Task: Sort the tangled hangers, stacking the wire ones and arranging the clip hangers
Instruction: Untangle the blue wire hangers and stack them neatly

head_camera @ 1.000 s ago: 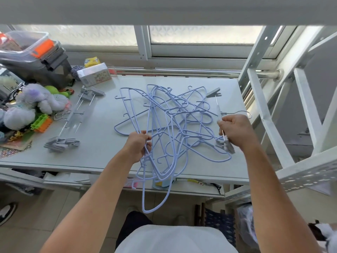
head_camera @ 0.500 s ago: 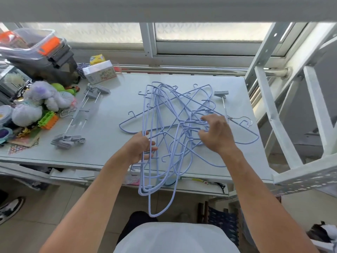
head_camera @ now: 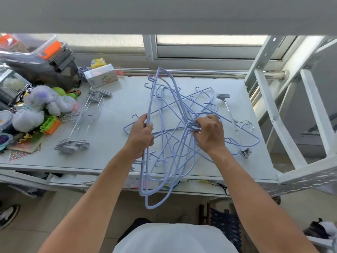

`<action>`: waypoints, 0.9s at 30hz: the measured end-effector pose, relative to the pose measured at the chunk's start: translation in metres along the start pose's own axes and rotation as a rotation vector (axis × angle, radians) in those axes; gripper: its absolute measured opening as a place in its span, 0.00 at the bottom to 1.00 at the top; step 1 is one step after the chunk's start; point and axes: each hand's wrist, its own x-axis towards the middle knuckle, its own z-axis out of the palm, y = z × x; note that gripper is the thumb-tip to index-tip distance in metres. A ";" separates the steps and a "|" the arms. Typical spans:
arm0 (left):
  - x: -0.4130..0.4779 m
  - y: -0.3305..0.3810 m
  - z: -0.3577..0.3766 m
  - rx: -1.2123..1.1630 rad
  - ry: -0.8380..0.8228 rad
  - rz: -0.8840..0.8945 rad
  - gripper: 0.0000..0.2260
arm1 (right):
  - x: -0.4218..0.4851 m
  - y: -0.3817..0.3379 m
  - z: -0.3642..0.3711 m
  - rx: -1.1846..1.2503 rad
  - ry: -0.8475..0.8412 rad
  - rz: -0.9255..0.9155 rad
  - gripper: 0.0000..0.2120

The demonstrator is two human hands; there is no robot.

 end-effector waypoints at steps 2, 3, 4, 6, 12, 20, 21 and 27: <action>0.002 0.010 -0.005 0.019 0.027 0.059 0.12 | -0.003 0.002 0.001 0.018 -0.048 0.028 0.24; 0.003 0.014 -0.008 0.036 0.045 0.084 0.12 | -0.005 0.004 0.002 0.032 -0.075 0.060 0.29; 0.004 0.018 -0.012 0.051 0.059 0.108 0.12 | -0.007 0.006 0.002 0.038 -0.098 0.102 0.31; 0.004 0.024 -0.018 0.058 0.080 0.138 0.12 | -0.011 0.009 0.003 0.037 -0.137 0.170 0.33; 0.005 0.036 -0.038 -0.083 0.057 0.144 0.11 | -0.012 0.010 0.003 0.116 -0.198 0.291 0.17; 0.003 0.047 -0.048 -0.214 -0.002 0.127 0.13 | -0.010 0.003 0.008 0.126 -0.136 0.304 0.09; 0.003 0.047 -0.049 -0.210 0.004 0.121 0.13 | -0.009 0.001 0.007 0.152 -0.100 0.306 0.08; 0.004 0.042 -0.050 -0.193 0.033 0.082 0.13 | -0.003 -0.005 -0.001 0.188 -0.091 0.326 0.12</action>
